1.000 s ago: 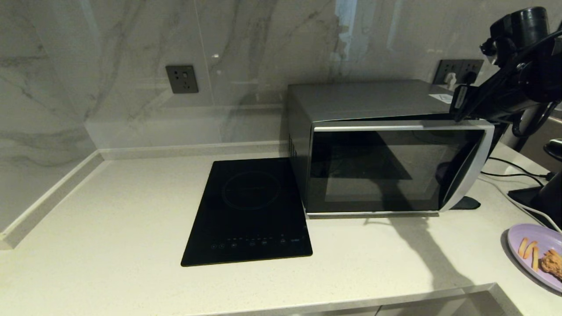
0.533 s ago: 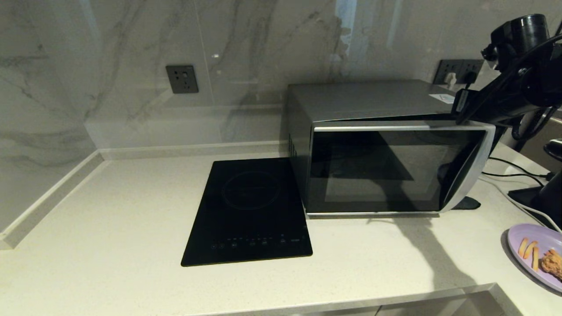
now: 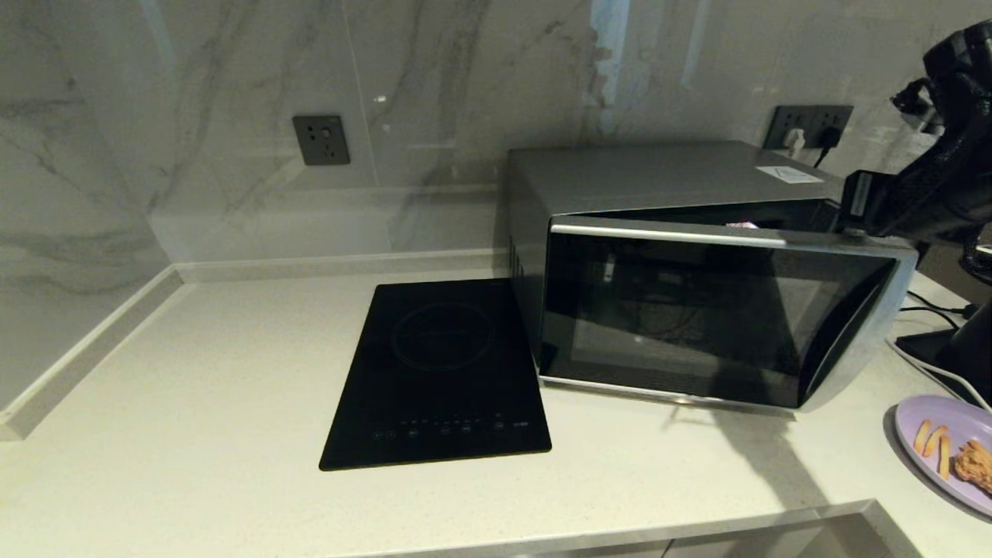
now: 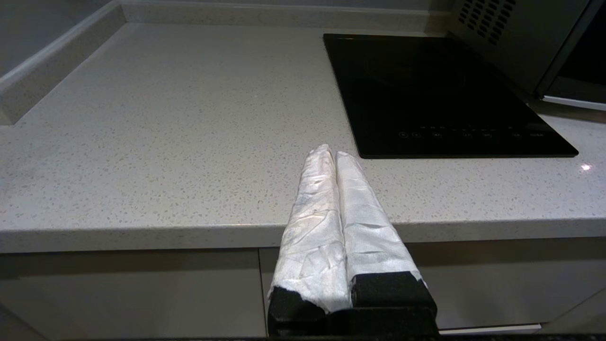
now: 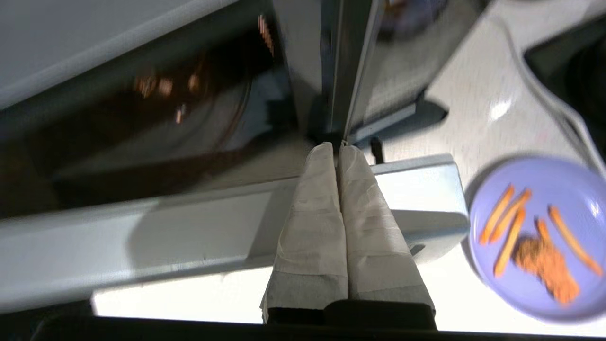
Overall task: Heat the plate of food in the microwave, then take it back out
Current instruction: Open the microwave oven
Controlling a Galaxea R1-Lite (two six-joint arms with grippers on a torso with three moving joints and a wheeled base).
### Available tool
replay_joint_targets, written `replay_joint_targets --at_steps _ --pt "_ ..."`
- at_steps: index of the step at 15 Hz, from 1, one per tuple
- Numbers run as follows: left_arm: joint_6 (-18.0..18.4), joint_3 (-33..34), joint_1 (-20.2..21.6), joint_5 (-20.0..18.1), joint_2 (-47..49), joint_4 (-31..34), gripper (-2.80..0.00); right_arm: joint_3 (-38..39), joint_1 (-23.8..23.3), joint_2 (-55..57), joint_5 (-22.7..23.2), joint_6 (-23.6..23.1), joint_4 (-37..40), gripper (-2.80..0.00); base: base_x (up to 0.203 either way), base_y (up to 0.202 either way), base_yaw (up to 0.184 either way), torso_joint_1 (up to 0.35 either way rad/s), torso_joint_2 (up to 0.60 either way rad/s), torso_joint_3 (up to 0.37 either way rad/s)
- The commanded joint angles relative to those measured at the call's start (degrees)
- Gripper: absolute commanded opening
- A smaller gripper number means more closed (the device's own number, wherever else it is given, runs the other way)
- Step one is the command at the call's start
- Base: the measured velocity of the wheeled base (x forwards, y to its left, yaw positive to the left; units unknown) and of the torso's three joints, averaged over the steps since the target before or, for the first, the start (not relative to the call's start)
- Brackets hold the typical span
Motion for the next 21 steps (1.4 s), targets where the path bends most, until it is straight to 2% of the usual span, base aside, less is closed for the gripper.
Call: replay_joint_targets --at_steps 1,4,8,14,15,18,21 --pt "0.0 0.0 0.0 0.0 0.1 0.0 -2.8 5.4 2.4 -7.5 0.4 0.7 1.3 -2.8 0.0 0.0 0.0 0.0 0.0 0.0" --pt "0.0 0.0 0.0 0.0 0.1 0.0 -2.8 11.8 9.2 -16.6 0.6 1.7 3.3 -2.8 0.0 0.0 0.0 0.0 0.0 0.0" --pt "0.0 0.0 0.0 0.0 0.1 0.0 -2.8 14.0 19.0 -26.2 0.5 6.6 13.8 -2.8 0.0 0.0 0.0 0.0 0.0 0.0" --pt "0.0 0.0 0.0 0.0 0.1 0.0 -2.8 20.8 20.7 -28.5 0.6 8.0 15.9 -2.8 0.0 0.0 0.0 0.0 0.0 0.0" --pt "0.0 0.0 0.0 0.0 0.1 0.0 -2.8 22.2 22.2 -28.4 0.6 8.5 15.9 -2.8 0.0 0.0 0.0 0.0 0.0 0.0" --pt "0.0 0.0 0.0 0.0 0.1 0.0 -2.8 24.9 30.2 -27.5 0.8 11.1 15.7 -2.8 0.0 0.0 0.0 0.0 0.0 0.0" --pt "0.0 0.0 0.0 0.0 0.1 0.0 -2.8 24.3 39.8 -24.6 0.8 16.7 15.6 -2.8 0.0 0.0 0.0 0.0 0.0 0.0"
